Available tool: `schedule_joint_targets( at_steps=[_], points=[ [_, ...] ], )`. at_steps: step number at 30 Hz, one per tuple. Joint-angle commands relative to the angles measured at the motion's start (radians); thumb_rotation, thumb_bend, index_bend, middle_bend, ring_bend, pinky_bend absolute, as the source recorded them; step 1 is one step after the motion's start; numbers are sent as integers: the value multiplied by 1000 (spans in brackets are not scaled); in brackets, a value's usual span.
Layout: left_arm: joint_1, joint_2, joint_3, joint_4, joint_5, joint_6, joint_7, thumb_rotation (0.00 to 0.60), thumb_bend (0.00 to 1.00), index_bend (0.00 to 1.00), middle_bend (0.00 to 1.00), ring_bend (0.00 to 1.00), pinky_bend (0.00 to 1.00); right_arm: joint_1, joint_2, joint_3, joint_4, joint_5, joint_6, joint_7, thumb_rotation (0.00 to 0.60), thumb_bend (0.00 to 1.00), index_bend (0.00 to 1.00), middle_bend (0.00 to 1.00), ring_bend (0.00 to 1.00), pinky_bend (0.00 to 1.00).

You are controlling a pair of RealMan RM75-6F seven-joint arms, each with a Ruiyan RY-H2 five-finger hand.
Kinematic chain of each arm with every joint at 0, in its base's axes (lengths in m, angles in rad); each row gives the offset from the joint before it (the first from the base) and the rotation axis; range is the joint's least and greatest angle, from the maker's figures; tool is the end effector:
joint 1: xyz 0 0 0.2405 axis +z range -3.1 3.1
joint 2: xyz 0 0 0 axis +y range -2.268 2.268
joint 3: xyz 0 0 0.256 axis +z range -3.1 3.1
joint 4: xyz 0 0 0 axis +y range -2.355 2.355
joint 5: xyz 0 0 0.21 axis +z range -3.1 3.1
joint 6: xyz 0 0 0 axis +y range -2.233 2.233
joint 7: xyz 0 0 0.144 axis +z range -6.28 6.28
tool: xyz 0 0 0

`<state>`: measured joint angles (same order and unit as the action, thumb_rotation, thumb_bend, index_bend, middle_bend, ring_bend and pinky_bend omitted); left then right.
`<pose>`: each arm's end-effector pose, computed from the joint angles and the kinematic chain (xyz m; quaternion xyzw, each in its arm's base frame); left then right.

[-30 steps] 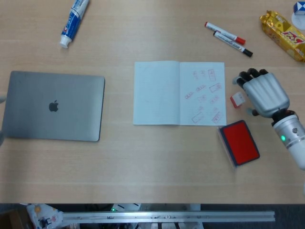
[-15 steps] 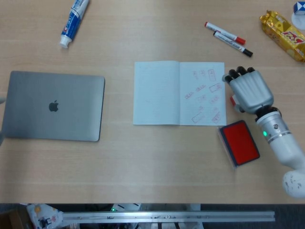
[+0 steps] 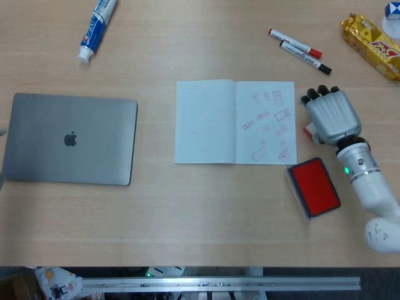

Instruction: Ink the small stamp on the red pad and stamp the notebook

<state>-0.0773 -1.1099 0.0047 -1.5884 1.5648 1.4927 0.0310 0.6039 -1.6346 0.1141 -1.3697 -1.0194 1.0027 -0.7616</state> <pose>-0.3133 0.1672 0.1543 -0.6319 -0.3698 -0.3651 0.5750 -0.2195 -0.3134 -0.0384 0.7768 -0.3010 0.2045 0.5139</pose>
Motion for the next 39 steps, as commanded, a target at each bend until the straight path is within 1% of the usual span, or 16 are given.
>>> schedule_joint_targets(
  at_steps=[1, 14, 17, 22, 25, 29, 31, 35, 39],
  points=[
    [0, 0, 0, -1, -1, 0, 1, 600, 245, 214, 163, 249, 226, 0, 3, -3, 11, 5, 2, 6, 600, 71, 331, 316, 245, 367],
    [4, 4, 0, -11, -11, -1, 12, 600, 244, 214, 162, 249, 226, 14, 2, 8, 93, 23, -15, 49, 600, 70, 331, 316, 245, 367],
    [5, 8, 1, -14, -15, -3, 12, 600, 245, 214, 162, 249, 226, 14, 12, 3, 89, 15, -17, 61, 600, 71, 331, 316, 245, 367],
    [7, 9, 1, -15, -20, -4, 13, 600, 244, 214, 162, 249, 226, -1, 53, -17, 47, -13, -21, 102, 600, 71, 334, 316, 245, 367],
    [7, 8, 0, -18, -19, -4, 16, 600, 244, 214, 162, 249, 226, -9, 79, -33, 20, -44, -18, 128, 600, 71, 360, 316, 245, 367],
    [7, 7, 0, -21, -15, 0, 20, 600, 244, 214, 162, 249, 226, -17, 101, -48, -2, -89, -12, 168, 600, 114, 419, 316, 245, 367],
    [9, 7, 0, -22, -15, 1, 21, 600, 244, 214, 162, 249, 226, -19, 106, -54, -3, -102, -12, 180, 600, 120, 432, 316, 245, 367],
    [12, 8, 0, -22, -19, 3, 20, 600, 244, 214, 162, 249, 226, -19, 102, -53, 13, -107, -17, 198, 600, 120, 445, 316, 245, 367],
    [14, 9, -1, -22, -22, 6, 18, 600, 245, 214, 162, 249, 226, -15, 91, -45, 34, -103, -21, 205, 600, 144, 465, 323, 245, 367]
  ],
)
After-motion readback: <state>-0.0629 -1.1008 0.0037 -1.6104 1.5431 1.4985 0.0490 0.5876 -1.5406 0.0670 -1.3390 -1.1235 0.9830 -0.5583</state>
